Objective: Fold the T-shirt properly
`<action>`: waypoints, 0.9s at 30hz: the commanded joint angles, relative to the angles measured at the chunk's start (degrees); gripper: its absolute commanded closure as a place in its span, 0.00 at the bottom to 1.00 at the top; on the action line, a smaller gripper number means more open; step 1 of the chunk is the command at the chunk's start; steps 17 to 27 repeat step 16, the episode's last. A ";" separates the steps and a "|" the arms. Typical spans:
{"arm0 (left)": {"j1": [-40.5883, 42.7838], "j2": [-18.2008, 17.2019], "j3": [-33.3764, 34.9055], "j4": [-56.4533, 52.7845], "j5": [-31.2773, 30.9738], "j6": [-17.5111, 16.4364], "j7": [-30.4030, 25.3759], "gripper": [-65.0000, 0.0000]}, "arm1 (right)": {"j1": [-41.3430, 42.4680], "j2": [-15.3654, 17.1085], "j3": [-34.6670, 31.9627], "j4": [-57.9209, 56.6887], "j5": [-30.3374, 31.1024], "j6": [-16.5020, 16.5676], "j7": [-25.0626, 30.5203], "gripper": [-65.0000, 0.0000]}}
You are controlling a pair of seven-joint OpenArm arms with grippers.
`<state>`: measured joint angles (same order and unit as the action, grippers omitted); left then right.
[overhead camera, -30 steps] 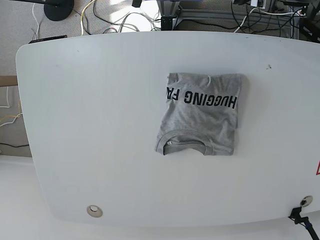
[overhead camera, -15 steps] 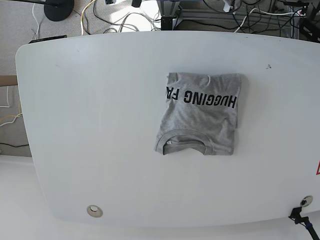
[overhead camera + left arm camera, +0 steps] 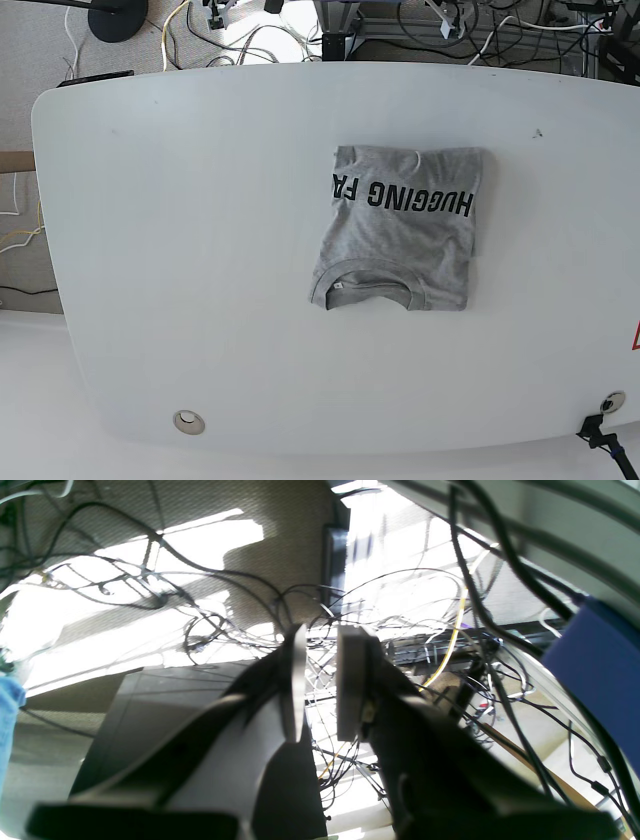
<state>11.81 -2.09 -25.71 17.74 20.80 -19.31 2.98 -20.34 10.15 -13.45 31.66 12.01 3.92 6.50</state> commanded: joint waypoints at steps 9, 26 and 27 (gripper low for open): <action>-2.45 0.02 0.00 -2.31 -0.01 1.77 -0.21 0.87 | 4.73 -2.28 0.22 -10.25 0.08 -0.01 0.57 1.00; -3.86 0.11 0.00 -2.40 -0.01 1.77 -0.13 0.87 | 7.20 -2.90 0.31 -15.18 0.43 -0.01 0.49 1.00; -3.86 0.11 0.00 -2.40 -0.01 1.77 -0.13 0.87 | 7.20 -2.90 0.31 -15.18 0.43 -0.01 0.49 1.00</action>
